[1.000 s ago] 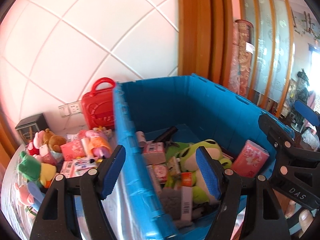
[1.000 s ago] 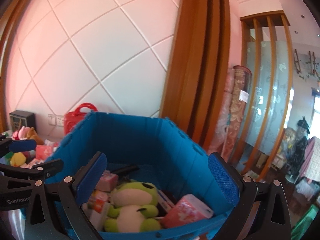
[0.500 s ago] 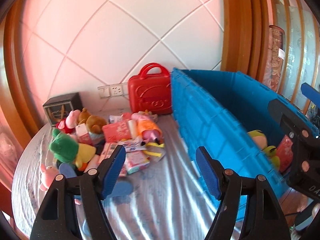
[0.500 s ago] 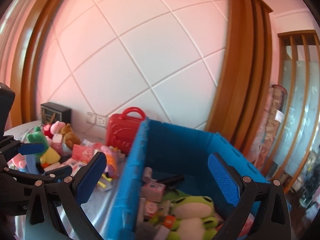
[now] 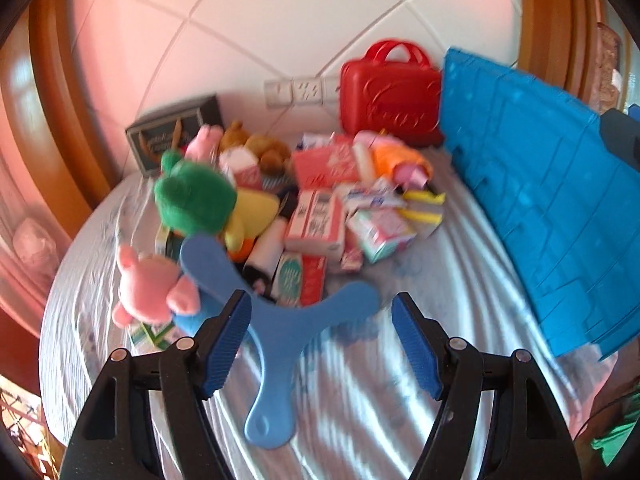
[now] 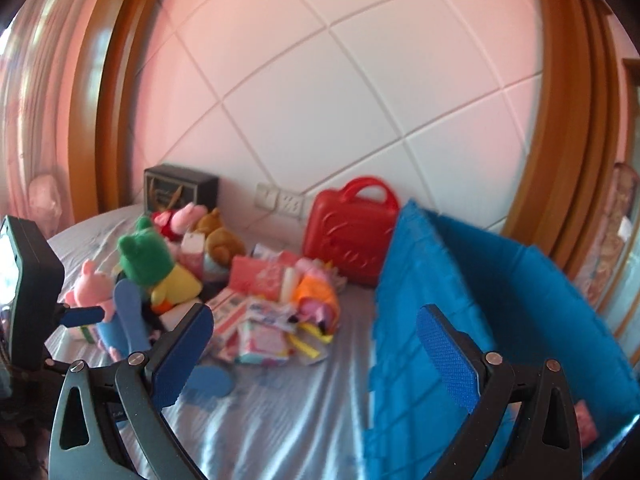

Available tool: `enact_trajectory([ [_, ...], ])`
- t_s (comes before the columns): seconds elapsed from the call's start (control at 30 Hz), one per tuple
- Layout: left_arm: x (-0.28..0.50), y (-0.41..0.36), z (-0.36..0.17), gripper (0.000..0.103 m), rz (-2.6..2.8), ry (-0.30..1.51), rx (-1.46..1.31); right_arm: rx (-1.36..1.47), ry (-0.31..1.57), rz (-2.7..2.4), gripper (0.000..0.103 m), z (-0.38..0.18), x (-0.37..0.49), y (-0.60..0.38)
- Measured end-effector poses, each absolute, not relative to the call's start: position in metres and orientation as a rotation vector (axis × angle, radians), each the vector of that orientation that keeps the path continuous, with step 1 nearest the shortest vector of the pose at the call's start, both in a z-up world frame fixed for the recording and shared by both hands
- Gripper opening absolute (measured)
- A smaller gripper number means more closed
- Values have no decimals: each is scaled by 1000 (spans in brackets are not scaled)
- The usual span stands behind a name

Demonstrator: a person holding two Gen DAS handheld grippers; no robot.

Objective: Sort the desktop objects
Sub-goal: 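Withdraw both grippers from the crate back toward the pile, then grasp the blue boomerang toy with the left gripper while the right grasps a sanitary pad pack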

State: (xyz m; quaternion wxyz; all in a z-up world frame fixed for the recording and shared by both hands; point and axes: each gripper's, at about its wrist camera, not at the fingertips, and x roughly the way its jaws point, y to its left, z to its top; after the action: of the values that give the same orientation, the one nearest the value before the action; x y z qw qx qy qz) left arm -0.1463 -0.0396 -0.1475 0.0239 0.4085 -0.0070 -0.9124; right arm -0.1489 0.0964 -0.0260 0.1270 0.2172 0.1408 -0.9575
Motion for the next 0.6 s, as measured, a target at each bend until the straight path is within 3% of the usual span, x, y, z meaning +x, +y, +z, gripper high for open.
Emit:
enact_trajectory([
  [0.23, -156, -67, -213, 72, -2710, 79, 1467, 899, 408, -2647, 103, -94, -181, 68],
  [0.6, -195, -68, -301, 72, -2584, -33, 1636, 1442, 307, -2466, 103, -243, -239, 79],
])
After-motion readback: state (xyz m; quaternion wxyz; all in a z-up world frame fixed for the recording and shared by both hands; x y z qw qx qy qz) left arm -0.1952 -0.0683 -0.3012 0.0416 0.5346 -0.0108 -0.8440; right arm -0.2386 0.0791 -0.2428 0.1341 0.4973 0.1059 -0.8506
